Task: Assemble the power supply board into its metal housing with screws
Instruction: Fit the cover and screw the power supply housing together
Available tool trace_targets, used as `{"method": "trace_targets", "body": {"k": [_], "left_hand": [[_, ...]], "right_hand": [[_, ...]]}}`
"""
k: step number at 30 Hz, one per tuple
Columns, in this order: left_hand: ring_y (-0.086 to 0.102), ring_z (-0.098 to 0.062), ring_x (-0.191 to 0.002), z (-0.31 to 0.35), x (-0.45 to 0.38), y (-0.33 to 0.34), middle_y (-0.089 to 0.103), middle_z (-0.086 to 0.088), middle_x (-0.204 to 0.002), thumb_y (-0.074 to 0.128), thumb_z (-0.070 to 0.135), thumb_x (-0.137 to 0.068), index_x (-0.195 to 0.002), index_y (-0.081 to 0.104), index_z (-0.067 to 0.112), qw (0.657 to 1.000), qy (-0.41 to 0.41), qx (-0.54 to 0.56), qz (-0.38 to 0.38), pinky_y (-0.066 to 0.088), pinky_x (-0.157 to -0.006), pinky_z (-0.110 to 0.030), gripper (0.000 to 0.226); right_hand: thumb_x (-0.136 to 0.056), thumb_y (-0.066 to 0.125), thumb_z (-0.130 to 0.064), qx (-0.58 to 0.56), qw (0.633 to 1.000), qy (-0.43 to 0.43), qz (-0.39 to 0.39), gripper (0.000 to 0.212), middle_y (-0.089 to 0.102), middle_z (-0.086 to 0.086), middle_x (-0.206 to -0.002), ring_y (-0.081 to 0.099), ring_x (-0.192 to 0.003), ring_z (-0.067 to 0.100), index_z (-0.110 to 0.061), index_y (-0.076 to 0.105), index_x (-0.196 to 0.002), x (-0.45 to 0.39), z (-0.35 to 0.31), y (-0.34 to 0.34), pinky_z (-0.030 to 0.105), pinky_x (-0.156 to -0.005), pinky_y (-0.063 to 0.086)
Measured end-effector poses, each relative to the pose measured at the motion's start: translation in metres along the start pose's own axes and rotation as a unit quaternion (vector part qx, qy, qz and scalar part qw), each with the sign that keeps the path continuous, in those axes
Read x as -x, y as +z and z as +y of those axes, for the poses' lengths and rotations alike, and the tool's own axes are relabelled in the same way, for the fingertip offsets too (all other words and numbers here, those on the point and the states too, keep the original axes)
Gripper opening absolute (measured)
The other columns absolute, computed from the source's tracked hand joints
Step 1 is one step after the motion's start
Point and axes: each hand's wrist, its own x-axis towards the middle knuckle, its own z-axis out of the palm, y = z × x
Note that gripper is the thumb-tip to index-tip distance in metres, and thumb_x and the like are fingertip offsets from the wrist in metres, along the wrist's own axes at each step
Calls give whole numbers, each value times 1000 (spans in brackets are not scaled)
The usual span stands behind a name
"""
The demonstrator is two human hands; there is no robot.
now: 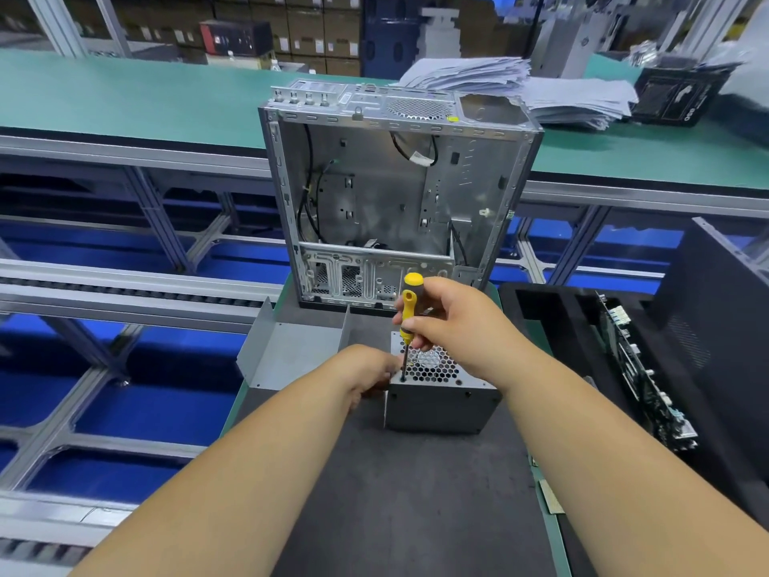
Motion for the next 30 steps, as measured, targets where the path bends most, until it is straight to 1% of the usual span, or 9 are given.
{"method": "trace_targets", "body": {"k": [2, 4, 8, 12, 16, 20, 22, 26, 30], "left_hand": [[65, -8, -66, 0, 0, -1, 69, 3, -61, 60, 18, -93, -76, 60, 11, 1000, 2, 14, -6, 56, -75, -27, 18], [60, -3, -51, 1, 2, -2, 62, 11, -44, 60, 19, -93, -75, 59, 12, 1000, 5, 13, -1, 48, -52, -19, 20], [58, -8, -61, -1, -1, -3, 63, 10, -47, 65, 24, -92, -75, 60, 12, 1000, 6, 21, 4, 47, -62, -25, 21], [59, -14, -74, -3, -3, -4, 66, 1, -70, 67, 26, -91, -77, 63, 11, 1000, 4, 20, -2, 52, -79, -32, 20], [59, -12, -68, -3, -4, -4, 65, 0, -69, 63, 19, -93, -78, 61, 11, 1000, 3, 28, 13, 47, -58, -25, 17], [62, -7, -52, -3, -2, -3, 66, 6, -52, 62, 20, -93, -80, 63, 10, 999, 5, 47, 6, 49, -50, -20, 16], [62, -6, -52, -5, -2, -3, 67, 7, -54, 62, 20, -93, -82, 64, 10, 999, 9, 49, 5, 48, -52, -21, 15], [63, -13, -71, -8, -6, -1, 70, -3, -77, 64, 22, -90, -80, 65, 13, 999, 11, 44, 26, 49, -64, -27, 15], [64, -15, -73, -9, -6, 0, 71, -2, -72, 66, 23, -89, -85, 68, 10, 998, 15, 51, 21, 53, -68, -30, 14]], "right_hand": [[-86, 69, -4, 33, 999, -4, 29, 16, 73, 2, -85, 69, -71, 18, -19, 65, -92, -1, 2, 1, 36, -71, 57], [-81, 77, -13, 63, 996, 0, 57, 16, 70, 3, -80, 68, -74, 21, -19, 62, -85, -2, 4, 3, 44, -75, 58], [-73, 84, -32, 132, 981, 13, 138, 33, 55, -9, -66, 50, -57, 5, -15, 57, -82, -2, 8, 6, 28, -62, 49], [-78, 78, -36, 173, 970, 10, 171, 31, 55, -8, -66, 50, -60, 10, -22, 51, -82, 3, 6, 11, 31, -59, 45], [-83, 71, -34, 243, 962, -23, 125, 31, 57, -6, -71, 54, -65, 14, -28, 41, -80, 4, -2, 17, 30, -58, 45], [-85, 73, -24, 115, 992, -6, 43, 20, 68, -11, -89, 58, -72, 2, -33, 57, -93, 5, -5, 10, 29, -75, 53], [-86, 72, -15, 41, 999, 1, 9, 17, 72, -11, -96, 62, -78, 2, -26, 64, -97, 6, -5, 3, 29, -79, 54], [-93, 59, 2, -28, 998, 13, -49, 21, 76, -2, -93, 65, -73, -1, -14, 66, -104, 7, -4, -8, 17, -66, 51], [-88, 63, 7, -32, 999, -1, -30, 24, 76, -1, -86, 63, -64, 7, -16, 68, -93, 5, -3, -5, 19, -61, 53]]}}
